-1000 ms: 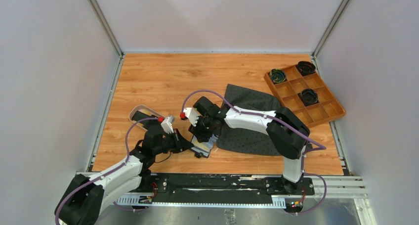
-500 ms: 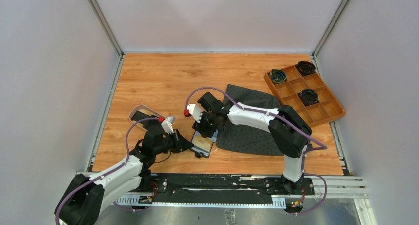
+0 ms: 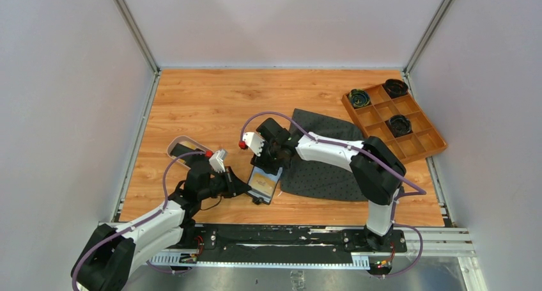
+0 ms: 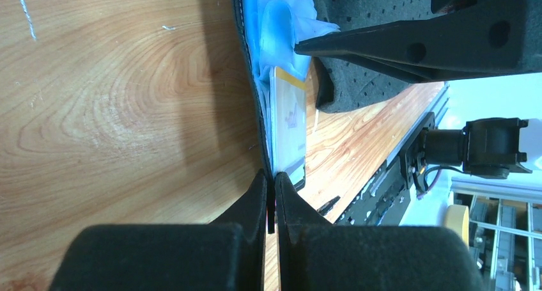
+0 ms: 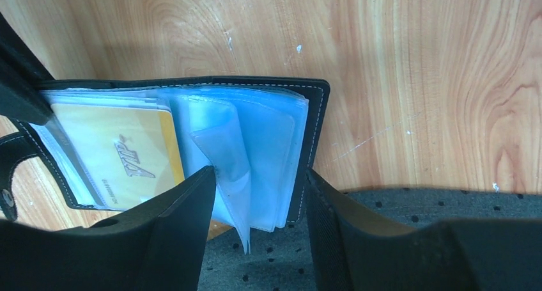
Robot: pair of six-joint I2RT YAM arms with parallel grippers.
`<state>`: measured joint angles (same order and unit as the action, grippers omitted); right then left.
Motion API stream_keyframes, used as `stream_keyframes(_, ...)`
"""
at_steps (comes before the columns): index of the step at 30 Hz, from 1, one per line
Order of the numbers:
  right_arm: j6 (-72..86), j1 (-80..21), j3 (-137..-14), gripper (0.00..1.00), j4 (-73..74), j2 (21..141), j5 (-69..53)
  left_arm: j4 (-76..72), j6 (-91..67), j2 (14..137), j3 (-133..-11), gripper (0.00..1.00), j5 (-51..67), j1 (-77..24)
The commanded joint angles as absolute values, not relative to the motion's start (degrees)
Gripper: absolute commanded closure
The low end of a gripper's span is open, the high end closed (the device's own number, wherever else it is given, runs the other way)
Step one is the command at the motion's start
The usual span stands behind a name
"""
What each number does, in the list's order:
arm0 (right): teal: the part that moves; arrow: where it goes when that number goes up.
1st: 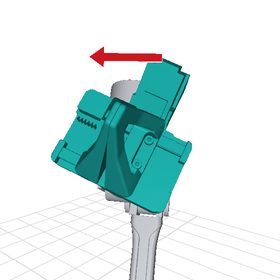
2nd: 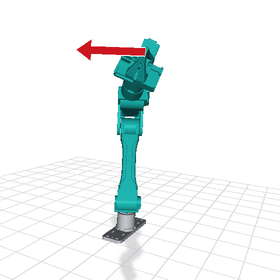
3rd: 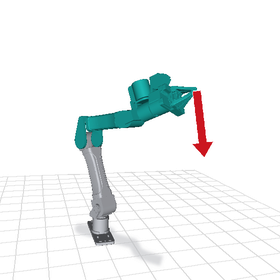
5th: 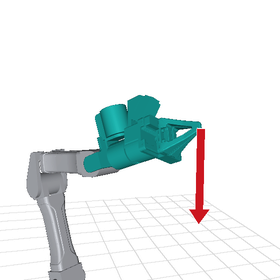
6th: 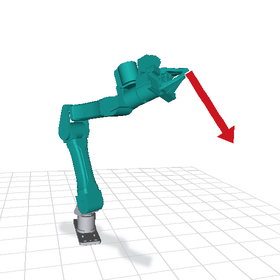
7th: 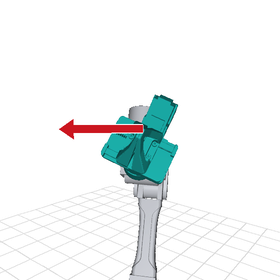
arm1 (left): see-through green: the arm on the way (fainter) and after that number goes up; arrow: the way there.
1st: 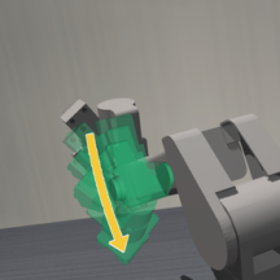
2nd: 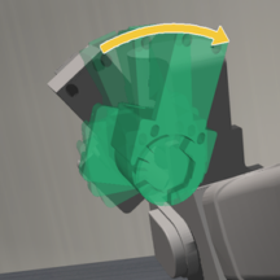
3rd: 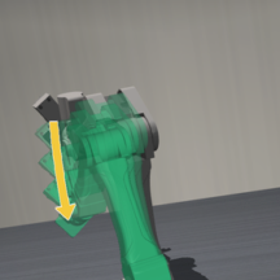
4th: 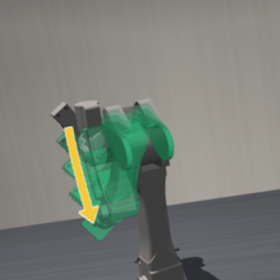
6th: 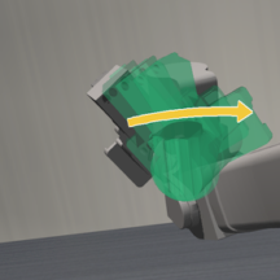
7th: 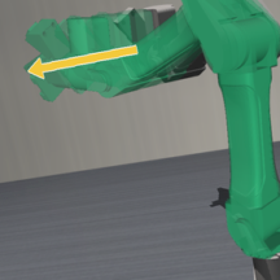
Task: Put the credit cards into the card holder
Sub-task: Open the card holder at the center of the board.
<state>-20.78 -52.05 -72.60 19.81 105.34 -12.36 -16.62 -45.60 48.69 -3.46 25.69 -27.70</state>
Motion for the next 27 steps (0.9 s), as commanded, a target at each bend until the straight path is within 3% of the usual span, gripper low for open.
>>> stream_keyframes(1,-21.78,-51.23,-73.76,0.44,21.49,105.92,-8.75,-15.51,-44.03,49.22,-3.97,1.0,27.25,-27.51)
stream_keyframes(9,-20.04,-48.03,-74.13,0.49,21.9,107.49,-10.24,-15.47,-44.65,50.47,-3.72,1.0,25.6,-27.51)
stream_keyframes(20,-17.02,-46.28,-74.96,0.64,22.94,111.63,-22.1,-15.47,-44.03,56.53,-6.82,1.0,25.32,-27.51)
stream_keyframes(27,-16.45,-44.63,-75.06,0.74,23.62,112.02,-20.72,-11.24,-42.64,58.97,-11.25,0.7,20.39,-27.51)
